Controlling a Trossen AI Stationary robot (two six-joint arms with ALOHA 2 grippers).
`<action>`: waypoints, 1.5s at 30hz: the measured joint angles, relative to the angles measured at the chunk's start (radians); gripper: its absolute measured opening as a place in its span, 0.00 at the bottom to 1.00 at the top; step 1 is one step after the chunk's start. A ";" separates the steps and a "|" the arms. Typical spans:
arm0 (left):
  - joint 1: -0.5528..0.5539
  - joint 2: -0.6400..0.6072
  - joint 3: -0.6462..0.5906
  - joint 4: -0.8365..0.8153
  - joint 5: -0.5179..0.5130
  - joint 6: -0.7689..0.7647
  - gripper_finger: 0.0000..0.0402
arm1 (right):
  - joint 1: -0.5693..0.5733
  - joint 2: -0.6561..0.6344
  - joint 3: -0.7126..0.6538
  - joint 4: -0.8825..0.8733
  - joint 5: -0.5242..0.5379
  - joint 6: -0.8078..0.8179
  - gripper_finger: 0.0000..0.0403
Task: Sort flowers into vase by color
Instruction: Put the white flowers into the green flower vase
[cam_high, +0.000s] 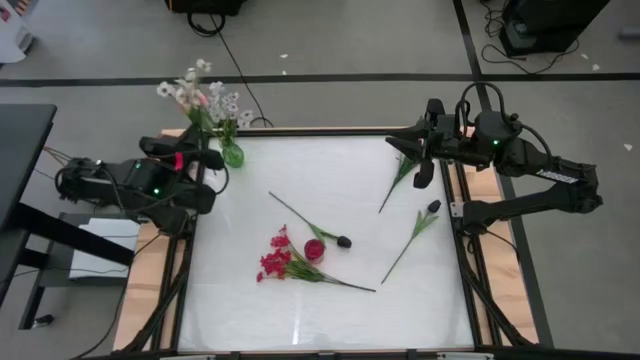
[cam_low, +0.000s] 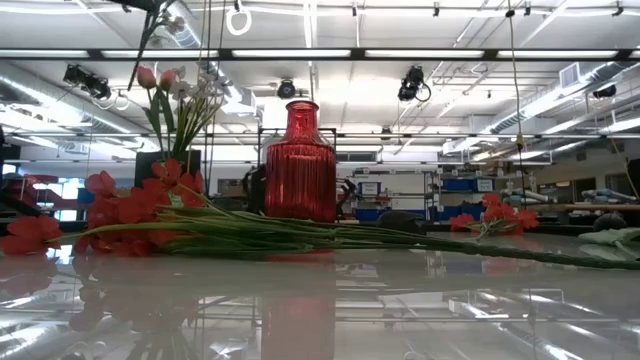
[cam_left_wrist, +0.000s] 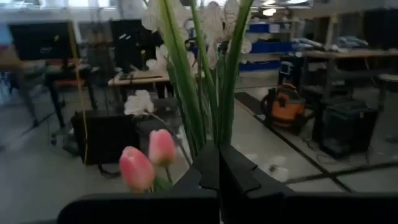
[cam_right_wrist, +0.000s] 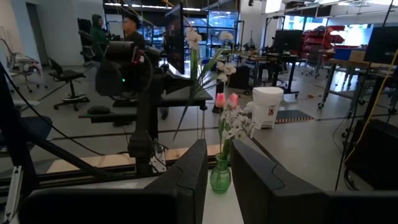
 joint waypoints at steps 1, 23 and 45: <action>0.015 -0.005 -0.004 0.005 -0.002 0.003 0.00 | 0.000 0.000 0.000 0.000 0.000 0.000 0.20; 0.124 0.062 -0.052 0.377 0.095 0.357 0.00 | 0.000 0.000 0.000 0.000 0.000 0.000 0.20; 0.252 0.020 -0.212 1.323 0.657 1.408 0.00 | 0.000 0.000 0.000 0.000 0.000 0.000 0.20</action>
